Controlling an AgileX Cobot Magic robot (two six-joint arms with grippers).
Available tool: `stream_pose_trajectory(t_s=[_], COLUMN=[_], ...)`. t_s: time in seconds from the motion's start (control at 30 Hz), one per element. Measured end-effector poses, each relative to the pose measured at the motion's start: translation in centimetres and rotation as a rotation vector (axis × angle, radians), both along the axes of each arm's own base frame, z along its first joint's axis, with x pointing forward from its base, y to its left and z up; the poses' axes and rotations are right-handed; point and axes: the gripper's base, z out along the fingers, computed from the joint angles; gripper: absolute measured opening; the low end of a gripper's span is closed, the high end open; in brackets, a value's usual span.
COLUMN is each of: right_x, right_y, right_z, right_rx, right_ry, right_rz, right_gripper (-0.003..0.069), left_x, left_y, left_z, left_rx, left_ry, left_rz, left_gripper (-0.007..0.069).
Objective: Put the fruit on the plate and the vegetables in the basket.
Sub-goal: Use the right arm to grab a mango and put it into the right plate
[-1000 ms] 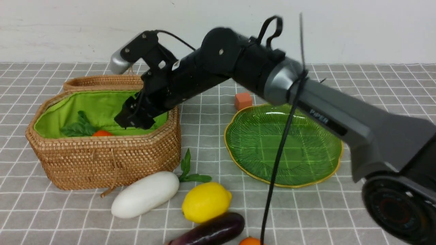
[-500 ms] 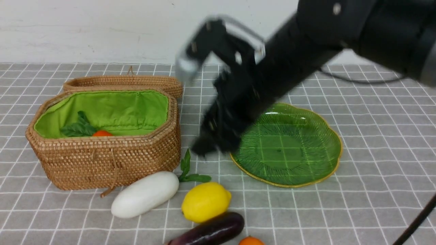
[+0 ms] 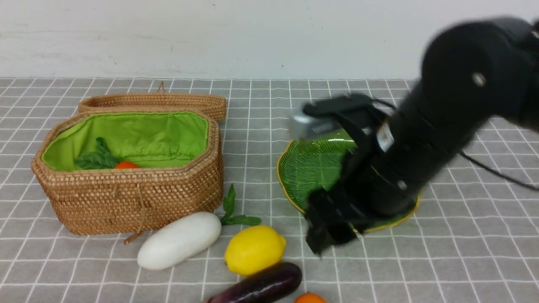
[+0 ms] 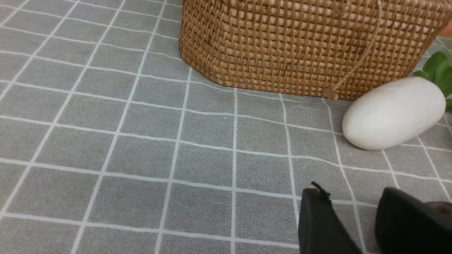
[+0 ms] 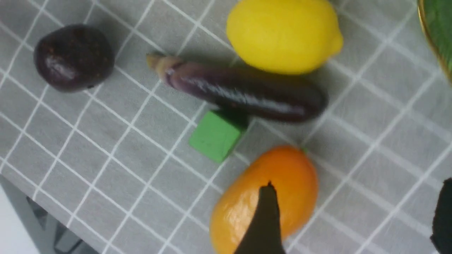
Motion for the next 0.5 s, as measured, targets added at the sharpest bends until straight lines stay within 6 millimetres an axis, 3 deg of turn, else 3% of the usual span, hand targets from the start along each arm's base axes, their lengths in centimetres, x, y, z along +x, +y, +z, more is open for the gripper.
stream_pose_trajectory(t_s=[0.2, 0.5], right_x=[-1.8, -1.1], right_y=[-1.2, -0.1], right_z=[-4.3, -6.4], right_rx=[-0.003, 0.104], right_ry=[0.129, 0.127], right_rz=[-0.168, -0.224], right_gripper=[0.0617, 0.0619], left_x=[0.0, 0.0], left_y=[0.0, 0.0], left_z=[0.0, 0.0], left_rx=[0.000, 0.000], left_ry=[0.000, 0.000], left_rz=[0.000, 0.000], left_gripper=[0.0239, 0.0239])
